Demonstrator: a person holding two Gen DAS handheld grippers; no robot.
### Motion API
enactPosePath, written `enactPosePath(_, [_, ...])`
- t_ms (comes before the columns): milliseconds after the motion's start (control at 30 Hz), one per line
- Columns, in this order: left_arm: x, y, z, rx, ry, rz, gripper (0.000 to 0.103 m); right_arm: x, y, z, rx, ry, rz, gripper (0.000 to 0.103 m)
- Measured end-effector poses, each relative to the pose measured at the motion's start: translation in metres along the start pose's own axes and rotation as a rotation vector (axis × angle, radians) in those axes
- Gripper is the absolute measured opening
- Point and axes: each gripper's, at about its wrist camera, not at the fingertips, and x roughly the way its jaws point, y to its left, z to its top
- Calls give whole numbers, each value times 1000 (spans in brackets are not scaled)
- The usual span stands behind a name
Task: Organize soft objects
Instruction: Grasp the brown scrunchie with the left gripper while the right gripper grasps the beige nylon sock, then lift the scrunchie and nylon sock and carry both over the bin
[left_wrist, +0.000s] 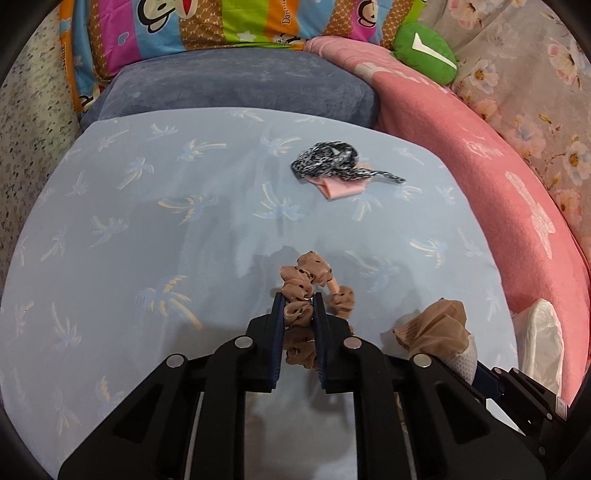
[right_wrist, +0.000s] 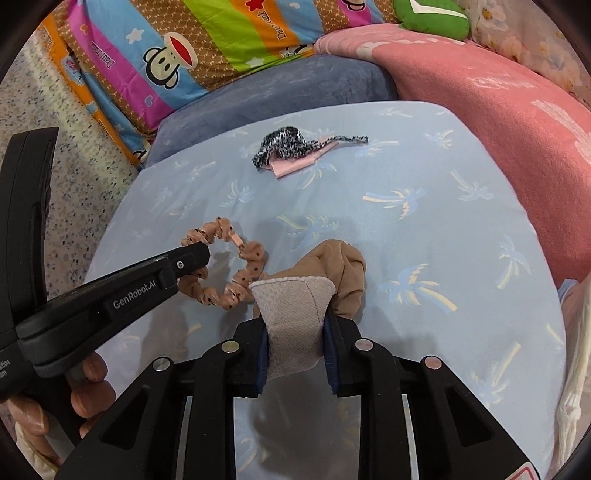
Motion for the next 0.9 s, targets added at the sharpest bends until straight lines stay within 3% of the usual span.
enactPosePath(500, [-62, -59, -23, 91, -80, -48, 15, -96, -20, -16, 42, -137, -5, 23])
enactPosePath(900, [-91, -120, -42, 196, -121, -93, 15, -164, -67, -30, 107, -237, -35, 23])
